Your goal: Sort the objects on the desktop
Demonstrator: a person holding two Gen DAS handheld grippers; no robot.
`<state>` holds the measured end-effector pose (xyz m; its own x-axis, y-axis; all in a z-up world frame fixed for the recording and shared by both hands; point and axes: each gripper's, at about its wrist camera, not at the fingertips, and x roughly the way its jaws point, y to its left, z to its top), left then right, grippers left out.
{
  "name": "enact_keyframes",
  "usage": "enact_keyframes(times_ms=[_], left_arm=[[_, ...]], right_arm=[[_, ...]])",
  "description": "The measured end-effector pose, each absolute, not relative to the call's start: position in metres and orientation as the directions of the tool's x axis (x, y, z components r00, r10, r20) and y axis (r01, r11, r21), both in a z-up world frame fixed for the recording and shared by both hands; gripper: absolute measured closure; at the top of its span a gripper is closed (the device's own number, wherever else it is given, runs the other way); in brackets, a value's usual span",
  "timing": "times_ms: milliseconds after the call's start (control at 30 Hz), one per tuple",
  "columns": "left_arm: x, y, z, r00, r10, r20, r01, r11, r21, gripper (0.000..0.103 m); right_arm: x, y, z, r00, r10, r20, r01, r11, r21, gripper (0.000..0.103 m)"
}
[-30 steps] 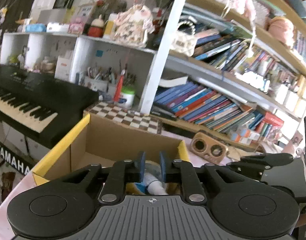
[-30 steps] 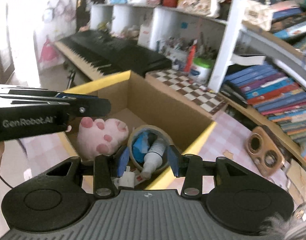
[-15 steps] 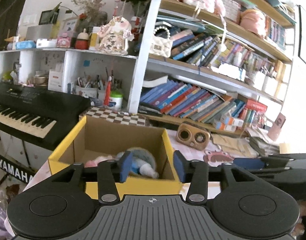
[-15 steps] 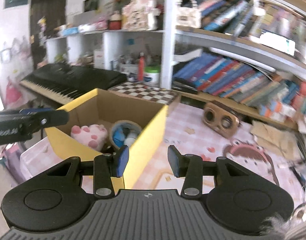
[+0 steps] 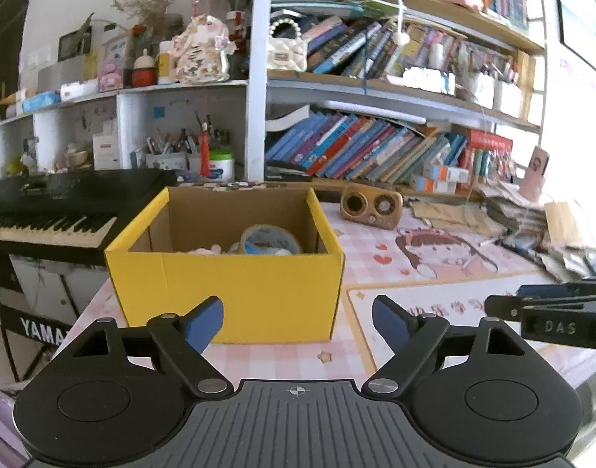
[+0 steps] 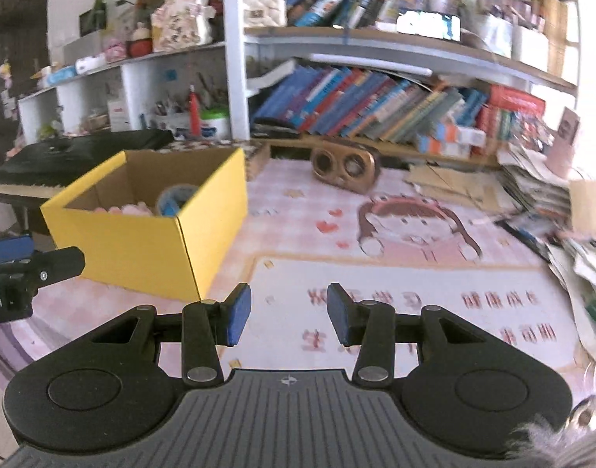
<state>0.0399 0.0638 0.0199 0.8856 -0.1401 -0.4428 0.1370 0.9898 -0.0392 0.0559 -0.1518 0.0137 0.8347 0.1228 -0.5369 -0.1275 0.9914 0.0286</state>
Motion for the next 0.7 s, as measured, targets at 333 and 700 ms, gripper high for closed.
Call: enact_keyframes(times_ms=[333,700], left_arm=[[0.027,0.048,0.007,0.86,-0.149,-0.489,0.156,0.987,-0.025,0.008],[0.024,0.051,-0.003,0.823,-0.116,-0.557,0.111,0.993,-0.042,0.008]], right_arm=[[0.019,-0.168,-0.005,0.82,0.042,-0.57,-0.016,0.999,0.05,0.048],[0.009,-0.164,-0.009,0.803,0.043,-0.594,-0.024,0.999,0.04,0.019]])
